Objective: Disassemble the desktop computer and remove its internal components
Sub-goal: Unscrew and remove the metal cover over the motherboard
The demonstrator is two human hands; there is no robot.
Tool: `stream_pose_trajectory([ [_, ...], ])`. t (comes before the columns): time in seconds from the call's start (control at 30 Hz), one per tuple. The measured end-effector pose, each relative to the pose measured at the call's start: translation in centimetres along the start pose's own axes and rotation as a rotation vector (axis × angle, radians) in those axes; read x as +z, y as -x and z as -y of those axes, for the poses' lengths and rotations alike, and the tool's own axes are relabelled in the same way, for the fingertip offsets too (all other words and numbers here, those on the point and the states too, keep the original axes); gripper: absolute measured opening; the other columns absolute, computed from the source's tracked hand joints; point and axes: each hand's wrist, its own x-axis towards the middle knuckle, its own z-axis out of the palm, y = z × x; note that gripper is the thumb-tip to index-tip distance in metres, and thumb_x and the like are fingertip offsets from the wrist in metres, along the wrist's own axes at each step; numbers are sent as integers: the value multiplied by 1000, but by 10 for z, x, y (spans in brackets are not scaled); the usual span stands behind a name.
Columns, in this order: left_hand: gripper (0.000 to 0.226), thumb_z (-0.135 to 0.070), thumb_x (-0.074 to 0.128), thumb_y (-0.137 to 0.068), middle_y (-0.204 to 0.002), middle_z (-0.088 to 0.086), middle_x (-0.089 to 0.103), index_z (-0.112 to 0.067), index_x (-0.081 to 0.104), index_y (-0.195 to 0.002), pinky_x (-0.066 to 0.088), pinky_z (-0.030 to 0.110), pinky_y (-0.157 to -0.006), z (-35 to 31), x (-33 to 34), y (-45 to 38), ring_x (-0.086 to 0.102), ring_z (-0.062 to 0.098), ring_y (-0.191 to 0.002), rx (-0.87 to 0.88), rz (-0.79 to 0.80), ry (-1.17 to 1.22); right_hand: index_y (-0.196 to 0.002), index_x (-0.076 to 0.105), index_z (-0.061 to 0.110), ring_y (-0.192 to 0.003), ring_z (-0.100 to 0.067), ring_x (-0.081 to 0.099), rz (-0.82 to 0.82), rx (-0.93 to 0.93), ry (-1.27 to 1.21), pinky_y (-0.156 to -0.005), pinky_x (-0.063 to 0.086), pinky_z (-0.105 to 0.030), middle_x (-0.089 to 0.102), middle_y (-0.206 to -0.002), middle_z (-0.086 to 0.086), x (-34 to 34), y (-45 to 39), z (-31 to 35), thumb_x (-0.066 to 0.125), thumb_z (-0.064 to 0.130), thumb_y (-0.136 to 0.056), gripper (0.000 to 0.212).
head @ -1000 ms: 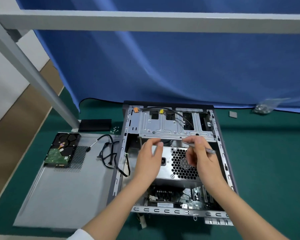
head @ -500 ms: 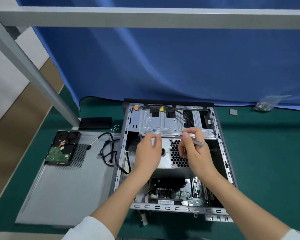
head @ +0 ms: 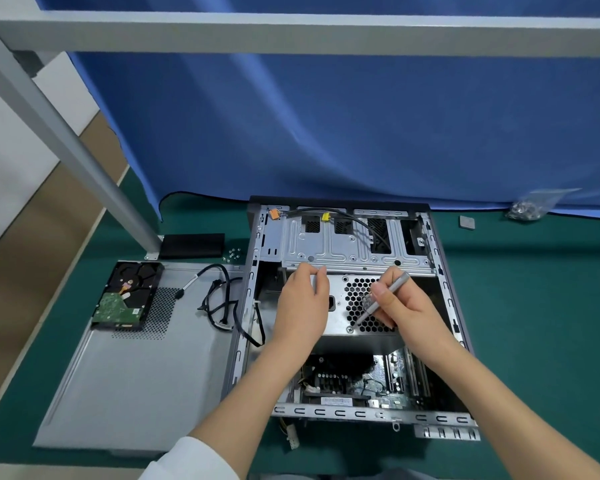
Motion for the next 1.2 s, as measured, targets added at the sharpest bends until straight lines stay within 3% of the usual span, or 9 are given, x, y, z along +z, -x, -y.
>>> stream_pose_trajectory([
  [0.13, 25, -40, 36, -99, -87, -4, 58, -21, 52, -96, 36, 22, -57, 0, -1, 0, 53, 11, -74, -9, 7, 31, -75, 46, 24, -52, -7, 37, 11, 4, 74, -53, 36, -15, 42, -61, 7, 1, -1, -1, 51, 41, -87, 22],
  [0.37, 27, -41, 36, -99, -87, -1, 59, -19, 52, -98, 36, 28, -58, -2, -2, 2, 52, 15, -72, -15, 22, 48, -71, 47, 38, -50, -3, 38, 27, 3, 196, -55, 34, -19, 46, -56, 12, 2, 0, 2, 51, 38, -91, 21],
  [0.53, 24, -39, 37, -99, -92, -2, 58, -20, 51, -98, 37, 29, -64, -4, -3, 1, 54, 15, -82, -17, 21, 36, -75, 44, 36, -40, -4, 35, 75, -27, 465, -45, 32, -13, 47, -46, 12, 5, 4, 14, 52, 36, -94, 21],
  [0.63, 24, -39, 37, -99, -91, -1, 58, -20, 50, -99, 34, 26, -58, -4, -3, 0, 53, 15, -78, -18, 28, 25, -76, 45, 33, -44, -4, 44, 139, -42, 662, -48, 36, -16, 56, -52, 17, 7, 3, 26, 54, 40, -92, 19],
  [0.73, 25, -39, 37, -99, -89, 0, 57, -19, 50, -99, 33, 27, -58, -3, -3, 0, 52, 16, -77, -20, 25, 24, -78, 52, 29, -57, -5, 53, 180, -20, 799, -56, 41, -19, 62, -63, 12, 8, -2, 39, 58, 38, -90, 17],
  [0.83, 25, -40, 37, -100, -90, -1, 57, -19, 51, -99, 34, 27, -61, -2, -2, 0, 52, 14, -79, -17, 18, 17, -78, 54, 26, -64, 1, 54, 254, 20, 820, -57, 40, -12, 62, -68, 13, 9, -6, 48, 59, 28, -92, 15],
  [0.97, 24, -39, 37, -99, -89, -5, 55, -19, 50, -98, 34, 27, -64, -1, -2, -1, 51, 12, -80, -10, 15, 6, -83, 57, 26, -74, 1, 57, 358, 107, 826, -67, 43, -15, 65, -79, 14, 10, -9, 57, 55, 22, -94, 12],
  [1.1, 26, -39, 37, -99, -85, -3, 54, -17, 51, -98, 33, 29, -59, -1, -4, -2, 50, 14, -74, -11, 32, 6, -81, 60, 29, -64, 1, 57, 368, 147, 816, -62, 42, -16, 64, -68, 18, 8, -9, 65, 57, 31, -93, 13],
  [1.2, 28, -40, 35, -100, -86, -1, 54, -16, 49, -98, 35, 32, -60, -3, -4, -4, 50, 17, -74, -12, 40, -55, -75, 61, 31, -51, 2, 53, 326, 155, 828, -54, 41, -16, 66, -63, 16, 10, -8, 71, 49, 50, -92, 29],
])
